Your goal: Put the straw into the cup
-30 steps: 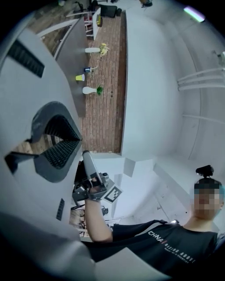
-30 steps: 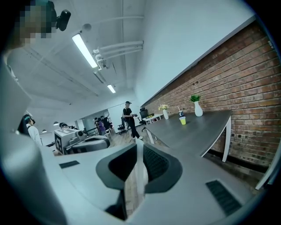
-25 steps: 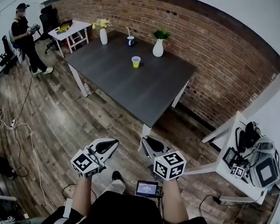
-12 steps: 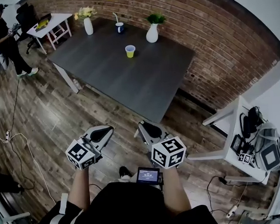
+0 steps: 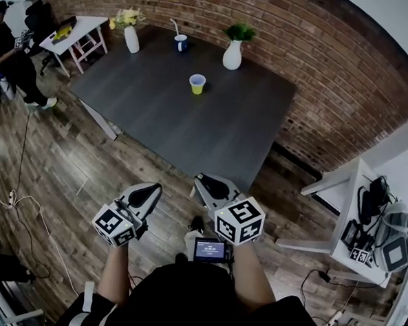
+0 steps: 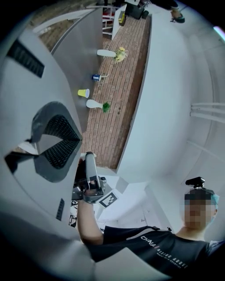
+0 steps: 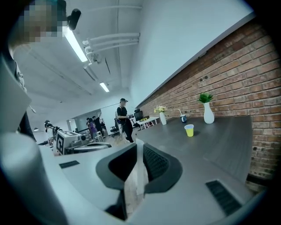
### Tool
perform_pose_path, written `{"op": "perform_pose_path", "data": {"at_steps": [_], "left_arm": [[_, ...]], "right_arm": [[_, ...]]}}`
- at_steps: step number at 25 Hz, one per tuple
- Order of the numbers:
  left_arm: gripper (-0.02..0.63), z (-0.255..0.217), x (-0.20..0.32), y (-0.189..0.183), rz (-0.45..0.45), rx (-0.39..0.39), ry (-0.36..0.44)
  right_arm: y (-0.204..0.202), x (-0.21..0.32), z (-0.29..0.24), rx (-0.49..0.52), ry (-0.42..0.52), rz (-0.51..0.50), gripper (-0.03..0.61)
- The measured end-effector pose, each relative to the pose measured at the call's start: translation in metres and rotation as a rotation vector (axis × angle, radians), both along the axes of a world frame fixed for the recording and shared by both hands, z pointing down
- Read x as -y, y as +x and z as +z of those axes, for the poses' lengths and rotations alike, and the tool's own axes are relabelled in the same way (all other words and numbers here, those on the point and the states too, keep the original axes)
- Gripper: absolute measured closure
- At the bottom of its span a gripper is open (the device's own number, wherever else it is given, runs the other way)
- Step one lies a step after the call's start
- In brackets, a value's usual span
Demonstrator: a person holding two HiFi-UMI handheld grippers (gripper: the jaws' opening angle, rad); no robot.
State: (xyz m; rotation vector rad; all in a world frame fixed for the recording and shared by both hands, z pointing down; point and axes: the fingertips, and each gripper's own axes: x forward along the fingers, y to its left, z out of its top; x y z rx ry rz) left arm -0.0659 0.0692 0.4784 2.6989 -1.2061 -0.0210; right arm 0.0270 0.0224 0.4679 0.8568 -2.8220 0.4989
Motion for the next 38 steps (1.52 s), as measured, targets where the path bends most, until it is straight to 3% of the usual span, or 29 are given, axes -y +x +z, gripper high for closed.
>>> {"op": "perform_pose_path", "data": {"at_steps": [9,19,25,32,38], "left_arm": [[0.61,-0.014,0.108,-0.013,0.015,0.005,-0.041],[0.611,0.006,0.179,-0.033,0.021,0.0,-0.098],[0.611,0.019,0.232,-0.054,0.114,-0.012,-0.116],[0.611,0.017,0.316,-0.091,0.264,0.053,-0.102],[0.611,0.021,0.354,-0.104,0.409,0.053,-0.122]], "right_arm": [[-0.028,0.116,-0.014,0.017,0.009,-0.055,0.529],[-0.043,0.191,0.008,0.014,-0.051,-0.053,0.529],[-0.059,0.244,0.02,-0.048,-0.063,0.045,0.529],[-0.093,0.317,0.009,-0.067,-0.04,0.196,0.529],[-0.103,0.34,0.012,-0.083,-0.073,0.335,0.529]]}}
